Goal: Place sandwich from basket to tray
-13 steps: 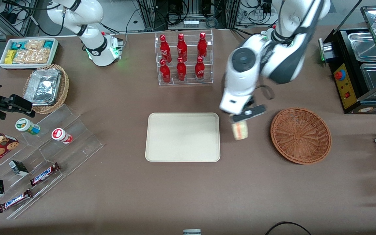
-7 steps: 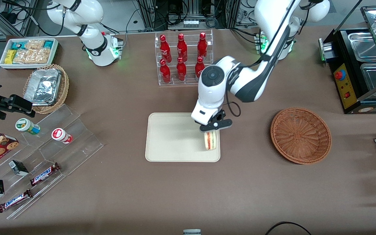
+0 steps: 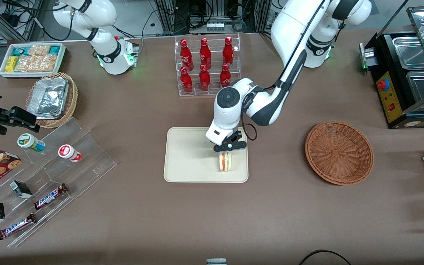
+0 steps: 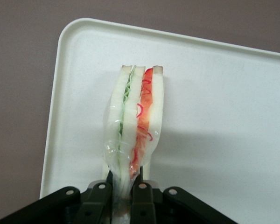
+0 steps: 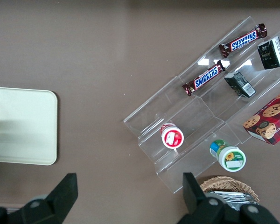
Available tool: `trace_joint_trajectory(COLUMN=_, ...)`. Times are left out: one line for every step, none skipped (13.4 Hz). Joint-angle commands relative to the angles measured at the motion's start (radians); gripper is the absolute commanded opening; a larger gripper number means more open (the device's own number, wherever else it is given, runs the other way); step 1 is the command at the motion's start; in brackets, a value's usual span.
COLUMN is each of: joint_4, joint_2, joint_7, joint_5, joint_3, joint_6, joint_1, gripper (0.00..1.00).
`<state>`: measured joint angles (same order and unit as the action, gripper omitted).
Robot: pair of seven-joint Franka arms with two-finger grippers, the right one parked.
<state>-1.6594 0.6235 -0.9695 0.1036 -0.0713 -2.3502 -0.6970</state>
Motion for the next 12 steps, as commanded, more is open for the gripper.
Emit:
trace_joint_trajectory(joint_4=0.023, joint_2=0.018, joint_7=0.012, joint_5=0.007, joint_3=0.016, joint_6=0.000, joint_1=-0.013, gripper=0.82)
trace_joint_trajectory(joint_4=0.021, joint_2=0.016, joint_7=0.023, joint_5=0.007, joint_3=0.016, joint_6=0.008, joint_1=-0.012, gripper=1.00)
trace_joint_trajectory(joint_4=0.023, joint_2=0.010, joint_7=0.022, joint_5=0.007, joint_3=0.018, joint_6=0.018, joint_1=-0.010, gripper=1.00)
trace_joint_trajectory(joint_4=0.029, joint_2=-0.004, joint_7=0.015, joint_5=0.007, joint_3=0.019, joint_6=0.050, joint_1=-0.009, gripper=1.00)
trace_joint_trajectory(joint_4=0.030, joint_2=-0.043, joint_7=0.014, joint_5=0.005, joint_3=0.021, joint_6=0.110, joint_1=-0.009, gripper=1.00)
trace_joint_trajectory(joint_4=0.030, joint_2=-0.100, joint_7=0.003, joint_5=0.005, joint_3=0.021, joint_6=0.183, joint_1=-0.001, gripper=1.00)
trace_joint_trajectory(joint_4=0.030, joint_2=-0.163, joint_7=0.000, joint_5=-0.001, joint_3=0.022, joint_6=0.246, joint_1=0.005, gripper=1.00)
trace_joint_trajectory(joint_4=0.033, joint_2=-0.220, joint_7=-0.015, joint_5=-0.004, joint_3=0.027, joint_6=0.287, joint_1=0.005, gripper=1.00)
trace_joint_trajectory(joint_4=0.032, joint_2=-0.281, joint_7=-0.043, joint_5=0.002, joint_3=0.028, joint_6=0.331, joint_1=0.007, gripper=1.00)
trace_joint_trajectory(joint_4=0.033, joint_2=-0.335, joint_7=-0.049, joint_5=0.004, joint_3=0.030, joint_6=0.388, joint_1=0.007, gripper=1.00)
trace_joint_trajectory(joint_4=0.032, joint_2=-0.391, joint_7=-0.038, joint_5=0.005, joint_3=0.053, joint_6=0.447, joint_1=0.007, gripper=1.00)
trace_joint_trajectory(joint_4=0.032, joint_2=-0.440, joint_7=-0.032, joint_5=0.005, joint_3=0.070, joint_6=0.507, joint_1=0.007, gripper=1.00)
